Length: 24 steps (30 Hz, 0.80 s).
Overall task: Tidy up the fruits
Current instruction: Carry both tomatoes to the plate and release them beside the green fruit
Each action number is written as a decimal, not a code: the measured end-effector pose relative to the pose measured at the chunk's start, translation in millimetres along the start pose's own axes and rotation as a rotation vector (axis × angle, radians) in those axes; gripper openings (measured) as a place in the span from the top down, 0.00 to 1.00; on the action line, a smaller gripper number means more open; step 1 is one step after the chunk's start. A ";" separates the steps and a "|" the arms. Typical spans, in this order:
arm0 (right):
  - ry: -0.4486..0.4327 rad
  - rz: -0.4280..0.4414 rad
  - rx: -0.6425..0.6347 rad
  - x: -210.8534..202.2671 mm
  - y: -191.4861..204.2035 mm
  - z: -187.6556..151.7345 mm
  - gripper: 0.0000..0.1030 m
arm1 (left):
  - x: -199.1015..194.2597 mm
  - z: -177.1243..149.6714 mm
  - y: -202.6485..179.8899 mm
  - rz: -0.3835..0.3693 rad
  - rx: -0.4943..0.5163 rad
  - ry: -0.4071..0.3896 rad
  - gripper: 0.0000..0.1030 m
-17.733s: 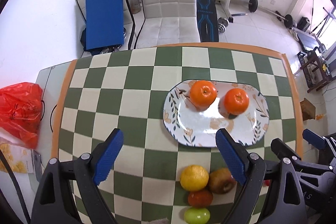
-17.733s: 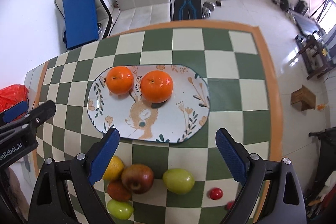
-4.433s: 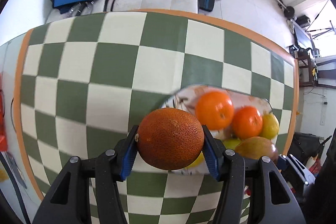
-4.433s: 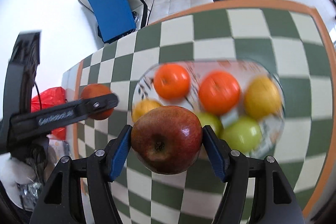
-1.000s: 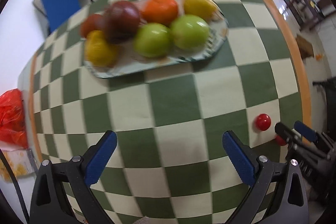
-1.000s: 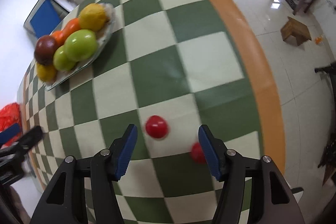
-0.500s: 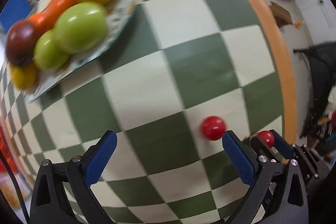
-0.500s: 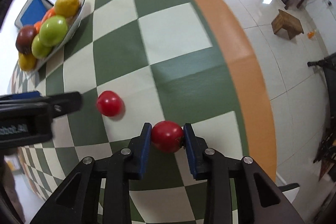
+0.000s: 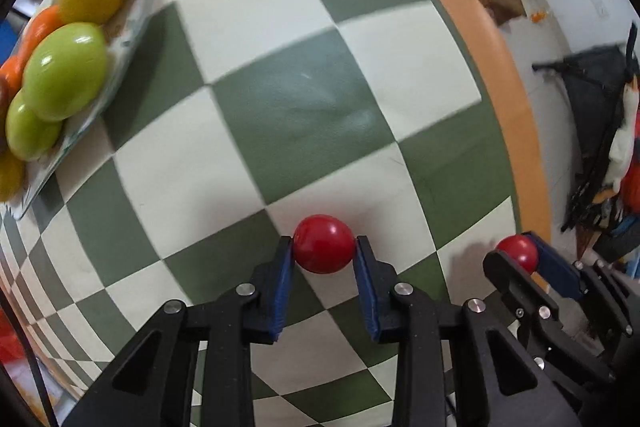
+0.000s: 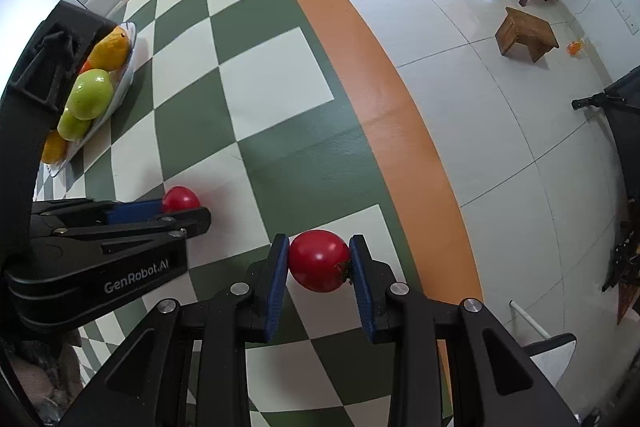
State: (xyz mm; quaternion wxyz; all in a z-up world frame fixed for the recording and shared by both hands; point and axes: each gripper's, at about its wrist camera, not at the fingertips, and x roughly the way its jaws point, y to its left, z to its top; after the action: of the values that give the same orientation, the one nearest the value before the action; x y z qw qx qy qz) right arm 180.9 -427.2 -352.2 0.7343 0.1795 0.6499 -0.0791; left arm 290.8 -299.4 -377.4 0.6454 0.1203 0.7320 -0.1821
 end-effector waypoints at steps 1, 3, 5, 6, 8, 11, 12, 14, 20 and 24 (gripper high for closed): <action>-0.003 0.006 -0.002 -1.2 4.3 0.9 0.68 | -5.9 -0.4 6.2 -0.009 -0.020 -0.012 0.74; -0.017 0.016 -0.019 -5.8 15.1 5.6 0.68 | -18.1 -2.9 26.4 -0.036 -0.071 -0.035 0.74; -0.026 0.036 -0.032 -9.1 26.3 11.5 0.68 | -32.6 -11.7 52.6 -0.071 -0.144 -0.062 0.74; -0.027 0.054 -0.038 -10.0 33.6 15.9 0.68 | -38.9 -13.5 65.1 -0.085 -0.177 -0.072 0.74; -0.031 0.092 -0.052 -11.5 49.3 25.7 0.68 | -53.9 -22.0 102.3 -0.132 -0.270 -0.094 0.74; -0.028 0.169 -0.055 -11.3 70.3 40.1 0.68 | -69.3 -35.6 148.6 -0.208 -0.412 -0.117 0.74; -0.020 0.200 -0.047 -9.3 78.1 45.2 0.68 | -70.8 -38.9 161.1 -0.233 -0.458 -0.124 0.74; -0.004 0.286 -0.020 -5.0 93.8 59.9 0.68 | -73.8 -45.0 190.5 -0.314 -0.571 -0.133 0.74; 0.025 0.441 0.045 13.9 132.1 109.5 0.68 | -54.3 -45.4 239.3 -0.603 -0.877 -0.111 0.74; 0.033 0.459 0.042 25.6 152.7 139.3 0.68 | -33.6 -44.2 251.1 -0.755 -1.021 -0.086 0.73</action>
State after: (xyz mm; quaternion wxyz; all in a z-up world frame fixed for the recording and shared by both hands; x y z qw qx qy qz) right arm 366.9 -334.2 -340.1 0.7184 0.3392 0.6021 0.0794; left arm 358.8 -51.5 -367.7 0.5415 -0.4763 0.6921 -0.0297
